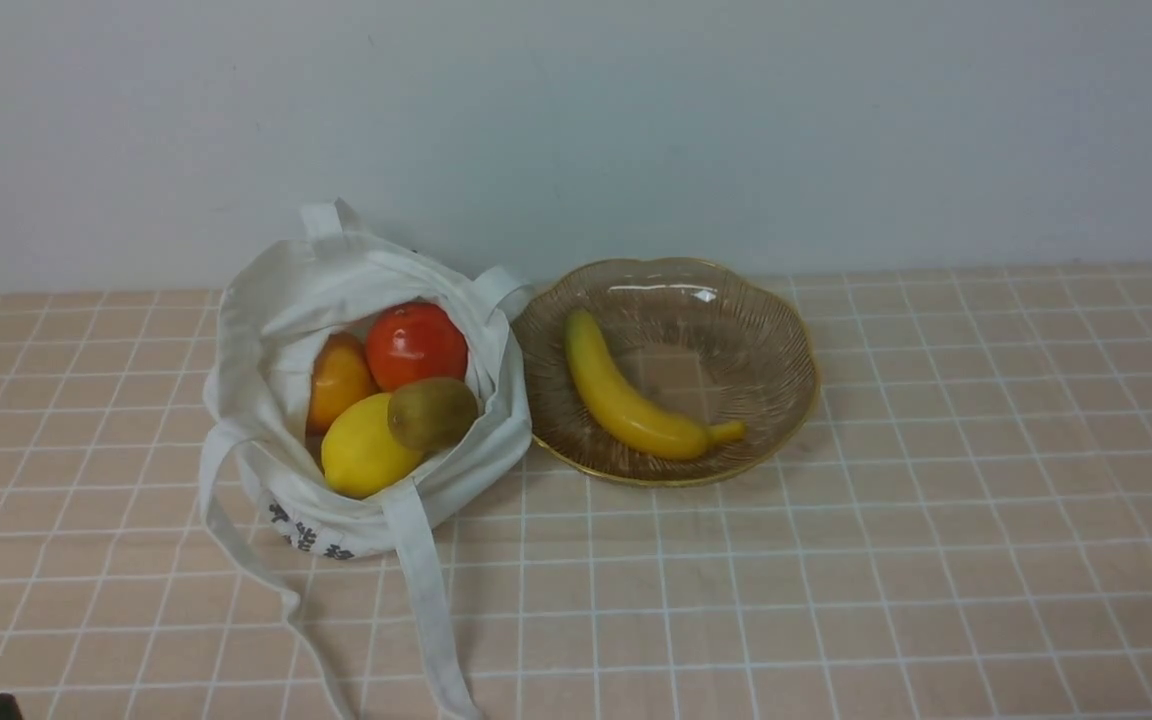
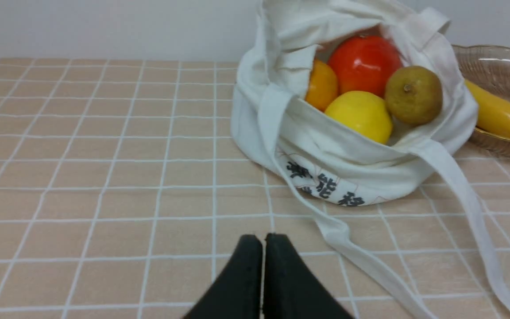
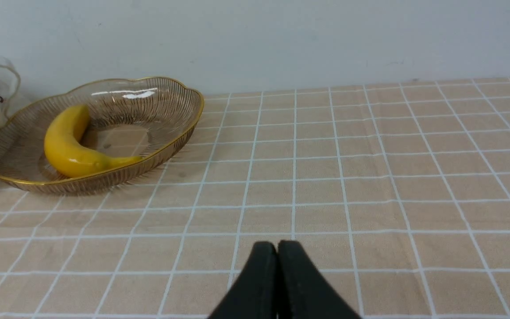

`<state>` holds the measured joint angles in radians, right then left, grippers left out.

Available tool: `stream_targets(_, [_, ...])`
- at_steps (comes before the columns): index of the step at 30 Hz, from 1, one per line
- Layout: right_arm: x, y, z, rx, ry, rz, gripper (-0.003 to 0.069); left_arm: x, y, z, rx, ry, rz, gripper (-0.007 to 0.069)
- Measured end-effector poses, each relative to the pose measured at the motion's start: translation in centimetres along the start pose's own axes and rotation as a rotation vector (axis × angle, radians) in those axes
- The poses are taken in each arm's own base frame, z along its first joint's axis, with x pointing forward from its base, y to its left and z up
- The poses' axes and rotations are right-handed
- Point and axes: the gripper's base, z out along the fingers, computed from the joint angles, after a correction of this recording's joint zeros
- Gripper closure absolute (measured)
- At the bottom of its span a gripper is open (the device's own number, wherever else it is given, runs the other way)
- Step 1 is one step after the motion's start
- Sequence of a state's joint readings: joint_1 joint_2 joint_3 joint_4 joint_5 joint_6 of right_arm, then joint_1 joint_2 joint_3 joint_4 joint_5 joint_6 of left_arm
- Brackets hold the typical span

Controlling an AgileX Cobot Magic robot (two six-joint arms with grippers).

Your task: Take the fruit out of the bag on the brown coffee tablecloth and place them on the plate.

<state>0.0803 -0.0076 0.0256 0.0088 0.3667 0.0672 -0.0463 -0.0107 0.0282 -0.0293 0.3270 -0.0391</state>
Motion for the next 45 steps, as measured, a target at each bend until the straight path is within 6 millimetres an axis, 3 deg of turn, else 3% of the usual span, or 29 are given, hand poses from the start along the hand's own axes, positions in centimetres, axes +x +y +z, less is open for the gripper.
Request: stream_targets(45, [0.00, 0.00, 0.00, 0.000, 0.000, 0.000, 0.0672, 0.44, 0.01, -0.01, 0.007, 0.049, 0.032, 0.0632])
